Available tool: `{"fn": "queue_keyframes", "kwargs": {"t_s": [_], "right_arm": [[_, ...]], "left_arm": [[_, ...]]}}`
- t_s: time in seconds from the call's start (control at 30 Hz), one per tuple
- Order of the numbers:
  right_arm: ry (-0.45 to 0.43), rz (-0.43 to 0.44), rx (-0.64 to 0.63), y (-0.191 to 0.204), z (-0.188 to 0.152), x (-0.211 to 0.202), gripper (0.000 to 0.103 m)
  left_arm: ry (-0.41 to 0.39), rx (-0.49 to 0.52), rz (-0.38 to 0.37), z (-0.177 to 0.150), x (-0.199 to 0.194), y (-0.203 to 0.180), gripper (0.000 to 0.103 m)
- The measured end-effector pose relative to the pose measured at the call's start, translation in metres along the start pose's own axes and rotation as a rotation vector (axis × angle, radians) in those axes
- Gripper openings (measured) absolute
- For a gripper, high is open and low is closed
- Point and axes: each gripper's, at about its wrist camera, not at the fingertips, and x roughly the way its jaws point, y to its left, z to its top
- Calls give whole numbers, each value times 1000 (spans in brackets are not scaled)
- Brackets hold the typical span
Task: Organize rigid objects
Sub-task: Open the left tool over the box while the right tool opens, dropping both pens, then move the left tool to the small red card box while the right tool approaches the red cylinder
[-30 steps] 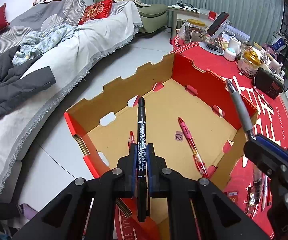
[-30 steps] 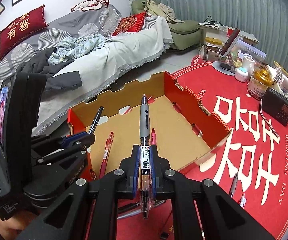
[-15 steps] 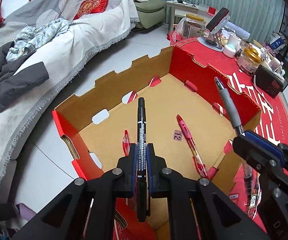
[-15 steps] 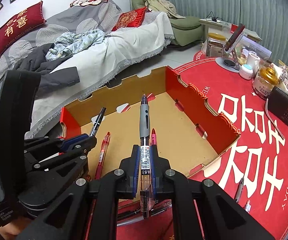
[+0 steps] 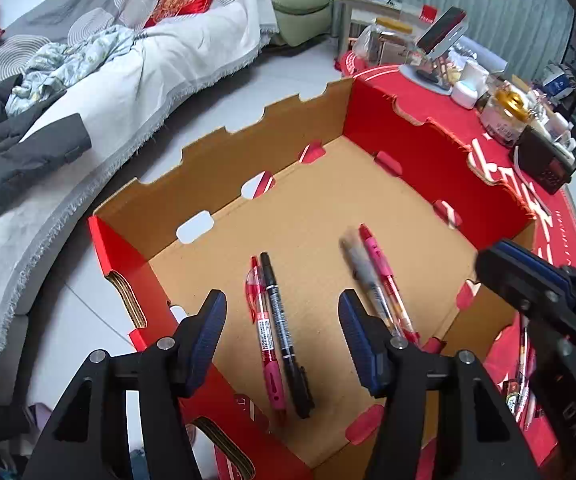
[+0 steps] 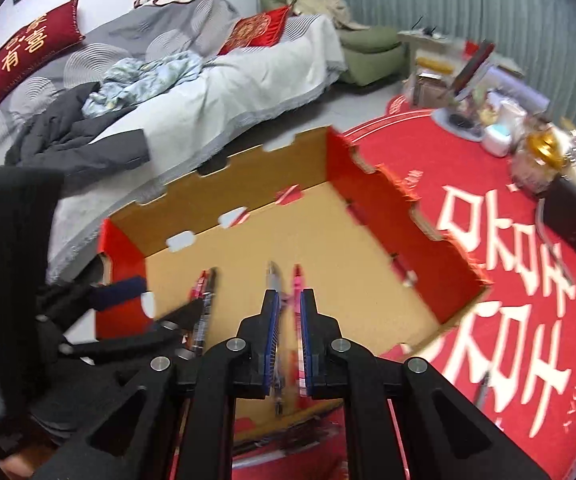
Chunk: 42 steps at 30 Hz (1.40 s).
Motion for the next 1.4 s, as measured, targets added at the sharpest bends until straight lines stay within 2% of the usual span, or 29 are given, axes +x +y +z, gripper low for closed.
{"fn": "queue_keyframes", "kwargs": {"t_s": [0.13, 0.27, 0.5, 0.6, 0.67, 0.77, 0.87, 1.13, 1.4], "right_arm": [[-57, -47, 34, -21, -23, -37, 11], [-71, -110, 132, -57, -68, -75, 11], [20, -220, 290, -112, -160, -105, 11], [46, -224, 336, -127, -188, -106, 11], [62, -221, 361, -133, -201, -104, 11], [62, -218, 367, -137, -208, -103, 11], [57, -213, 361, -140, -204, -99, 11], [99, -221, 314, -149, -192, -74, 11], [91, -223, 309, -154, -188, -67, 11]], "left_arm": [[-46, -4, -29, -6, -16, -2, 62], [-89, 42, -92, -25, -42, -22, 62], [-147, 214, -186, -83, -89, -85, 62], [-140, 268, -201, -107, -88, -104, 62], [-86, 302, -181, -122, -70, -114, 62], [-12, 309, -161, -137, -45, -119, 62], [27, 297, -143, -138, -31, -124, 59], [33, 308, -112, -131, -21, -145, 59], [78, 276, -113, -129, -8, -139, 59]]}}
